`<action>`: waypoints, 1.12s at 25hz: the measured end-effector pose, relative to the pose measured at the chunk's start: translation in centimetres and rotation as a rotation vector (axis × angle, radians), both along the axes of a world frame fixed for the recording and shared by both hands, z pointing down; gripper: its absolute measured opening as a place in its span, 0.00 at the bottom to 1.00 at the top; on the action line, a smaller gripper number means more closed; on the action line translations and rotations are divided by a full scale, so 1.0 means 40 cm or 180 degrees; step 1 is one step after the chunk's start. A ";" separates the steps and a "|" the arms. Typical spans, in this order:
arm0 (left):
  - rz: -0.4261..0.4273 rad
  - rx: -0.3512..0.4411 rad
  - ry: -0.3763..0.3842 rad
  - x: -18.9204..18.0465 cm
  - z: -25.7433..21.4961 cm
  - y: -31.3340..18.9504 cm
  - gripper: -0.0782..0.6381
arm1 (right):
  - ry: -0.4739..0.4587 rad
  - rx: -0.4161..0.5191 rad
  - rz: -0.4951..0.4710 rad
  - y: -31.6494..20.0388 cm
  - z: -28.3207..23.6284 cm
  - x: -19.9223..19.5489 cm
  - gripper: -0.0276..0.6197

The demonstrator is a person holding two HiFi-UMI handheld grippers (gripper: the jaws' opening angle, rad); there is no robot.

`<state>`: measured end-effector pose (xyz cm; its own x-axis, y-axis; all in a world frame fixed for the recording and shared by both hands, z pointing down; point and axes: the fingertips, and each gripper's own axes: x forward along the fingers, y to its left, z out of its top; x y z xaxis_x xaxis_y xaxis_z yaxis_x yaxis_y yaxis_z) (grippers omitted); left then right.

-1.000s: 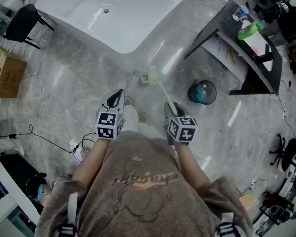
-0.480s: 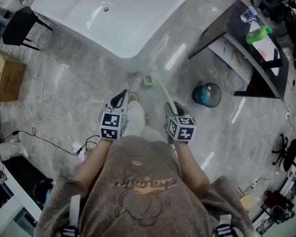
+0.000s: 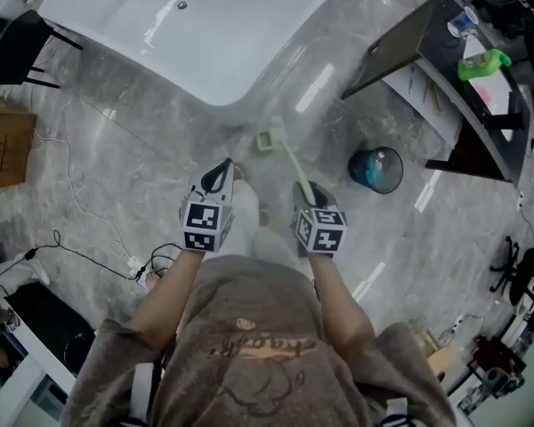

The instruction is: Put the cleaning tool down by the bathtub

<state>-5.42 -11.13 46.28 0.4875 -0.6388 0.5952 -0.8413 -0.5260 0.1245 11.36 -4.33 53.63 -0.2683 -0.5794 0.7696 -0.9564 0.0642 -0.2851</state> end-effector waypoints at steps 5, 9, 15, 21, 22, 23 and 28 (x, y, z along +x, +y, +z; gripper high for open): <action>-0.0001 -0.0003 -0.0003 0.012 0.080 -0.046 0.12 | 0.0009 -0.0113 -0.0030 -0.037 0.103 -0.010 0.22; -0.0027 -0.0072 -0.0015 0.008 0.154 -0.080 0.12 | 0.0026 -0.0198 -0.0047 -0.072 0.189 -0.018 0.22; -0.0043 -0.0125 -0.0017 0.005 0.254 -0.118 0.12 | 0.0076 -0.0291 -0.0119 -0.118 0.308 -0.022 0.22; -0.0031 -0.0192 -0.0010 0.009 0.346 -0.133 0.12 | 0.0121 -0.0409 -0.0171 -0.140 0.437 -0.027 0.22; -0.0025 -0.0212 -0.0009 0.010 0.361 -0.131 0.12 | 0.0130 -0.0434 -0.0191 -0.140 0.457 -0.030 0.22; -0.0019 -0.0233 -0.0007 0.010 0.375 -0.128 0.12 | 0.0140 -0.0458 -0.0210 -0.139 0.475 -0.033 0.22; -0.0012 -0.0329 0.0011 0.012 0.454 -0.130 0.12 | 0.0177 -0.0563 -0.0251 -0.150 0.575 -0.040 0.22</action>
<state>-4.94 -16.33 64.44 0.4873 -0.5759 0.6564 -0.8428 -0.5070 0.1809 9.75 -10.33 76.62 -0.2618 -0.4128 0.8724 -0.9649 0.0933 -0.2454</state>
